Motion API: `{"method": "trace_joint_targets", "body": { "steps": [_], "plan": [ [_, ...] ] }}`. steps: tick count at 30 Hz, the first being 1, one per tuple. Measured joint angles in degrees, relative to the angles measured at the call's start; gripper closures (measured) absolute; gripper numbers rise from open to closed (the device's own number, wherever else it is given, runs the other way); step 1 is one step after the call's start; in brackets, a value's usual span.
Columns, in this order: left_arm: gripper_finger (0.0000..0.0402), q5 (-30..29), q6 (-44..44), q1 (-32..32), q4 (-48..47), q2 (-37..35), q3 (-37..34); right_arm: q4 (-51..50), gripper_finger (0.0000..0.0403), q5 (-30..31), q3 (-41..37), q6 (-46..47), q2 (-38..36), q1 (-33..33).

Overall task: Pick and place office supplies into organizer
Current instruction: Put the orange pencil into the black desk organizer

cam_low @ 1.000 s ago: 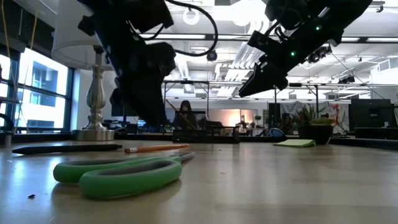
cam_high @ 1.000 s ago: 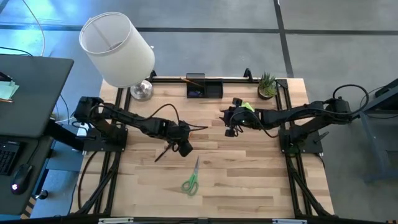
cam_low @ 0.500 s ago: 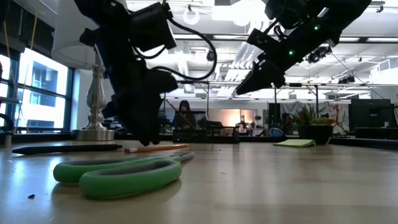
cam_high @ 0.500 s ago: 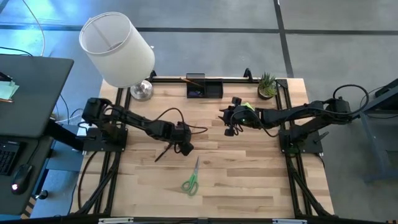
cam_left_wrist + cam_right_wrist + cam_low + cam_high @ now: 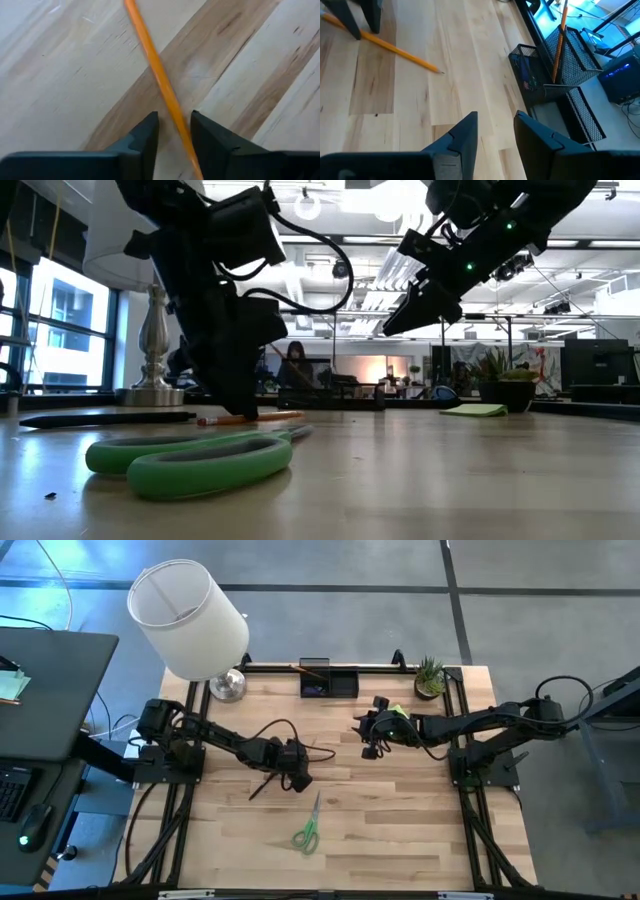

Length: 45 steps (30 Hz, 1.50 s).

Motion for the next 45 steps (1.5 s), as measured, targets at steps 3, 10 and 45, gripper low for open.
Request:
{"method": "trace_joint_targets", "body": {
  "steps": [3, 10, 45],
  "plan": [
    [0.0344, 0.0, 0.3, 0.0, -0.5, 0.0, 0.0, -0.3, 0.0284, 0.0, 0.0, 0.0, 0.0, 0.0],
    [0.0383, 0.6, 3.5, 0.0, -0.6, -0.1, 0.0, -0.3, 0.0284, -1.9, 0.0, 0.2, 0.0, 0.0],
    [0.0399, 3.0, 20.2, 0.0, -10.1, -0.3, 18.7, 12.4, 0.0284, -13.6, 0.0, -12.0, 8.0, 7.2]
  ]
}}
